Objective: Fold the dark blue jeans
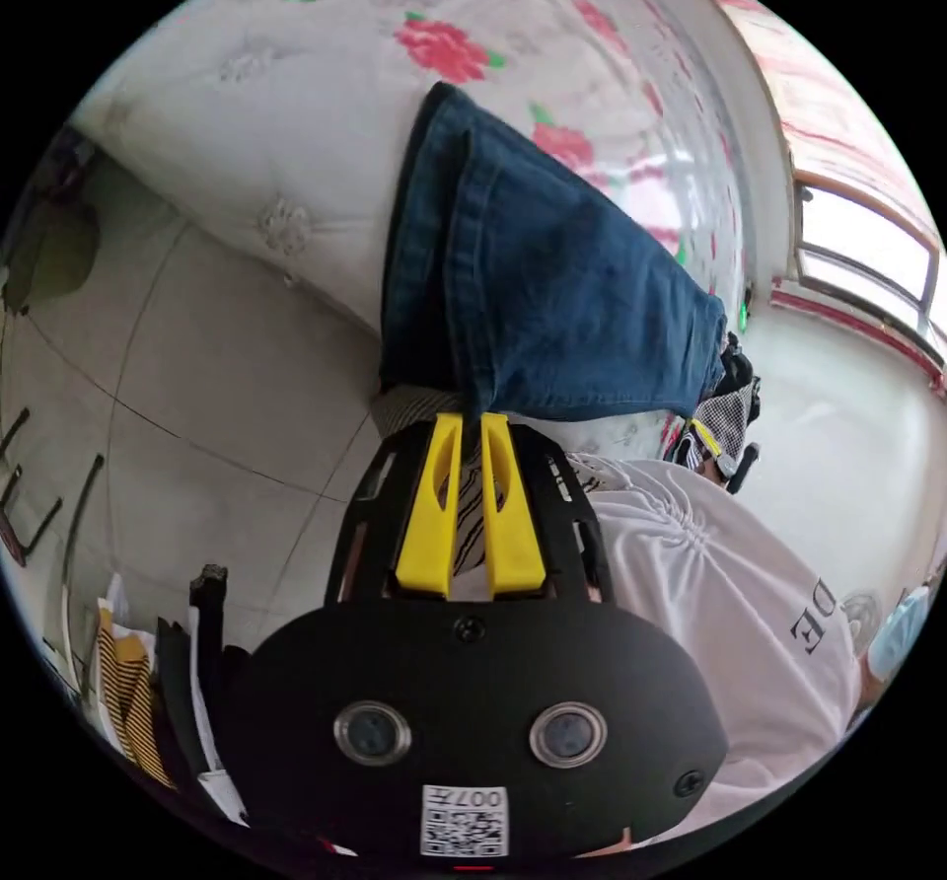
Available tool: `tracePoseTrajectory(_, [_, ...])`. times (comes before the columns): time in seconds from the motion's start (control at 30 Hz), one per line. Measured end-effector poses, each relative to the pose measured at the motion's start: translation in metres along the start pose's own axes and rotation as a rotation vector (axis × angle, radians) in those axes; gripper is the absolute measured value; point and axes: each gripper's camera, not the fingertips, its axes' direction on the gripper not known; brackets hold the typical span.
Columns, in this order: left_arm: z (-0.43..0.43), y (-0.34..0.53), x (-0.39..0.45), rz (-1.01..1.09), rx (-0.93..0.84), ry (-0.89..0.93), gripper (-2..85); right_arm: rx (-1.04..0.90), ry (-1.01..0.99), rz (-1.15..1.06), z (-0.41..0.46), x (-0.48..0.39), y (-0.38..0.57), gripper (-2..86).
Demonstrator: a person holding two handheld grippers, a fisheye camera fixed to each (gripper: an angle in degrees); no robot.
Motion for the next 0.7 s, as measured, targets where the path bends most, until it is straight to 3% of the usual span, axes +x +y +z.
tracePoseTrajectory(0.1, [-0.026,0.003,0.018,0.08,0.062,-0.025,1.1,0.013,0.014,0.003,-0.015,0.0,-0.014,-0.3])
tracePoseTrajectory(0.23, [-0.128,0.015,0.077,0.332,0.285,0.065,0.5,0.06,0.059,-0.046,-0.042,-0.003,-0.02,-0.3])
tracePoseTrajectory(0.37, [-0.157,0.028,0.104,0.482,0.283,-0.125,0.1,0.078,0.059,-0.039,-0.057,0.0,-0.022,-0.3])
tracePoseTrajectory(0.43, [-0.131,0.016,0.072,0.413,0.207,-0.154,0.1,0.073,0.034,-0.028,-0.053,0.0,-0.022,-0.3])
tracePoseTrajectory(0.53, [-0.061,-0.004,-0.013,0.173,0.026,-0.039,0.3,0.02,0.017,-0.018,-0.034,-0.004,-0.021,-0.3])
tracePoseTrajectory(0.7, [-0.056,0.01,-0.059,0.12,0.127,0.059,1.7,0.002,0.012,0.038,-0.033,0.001,-0.018,-0.3])
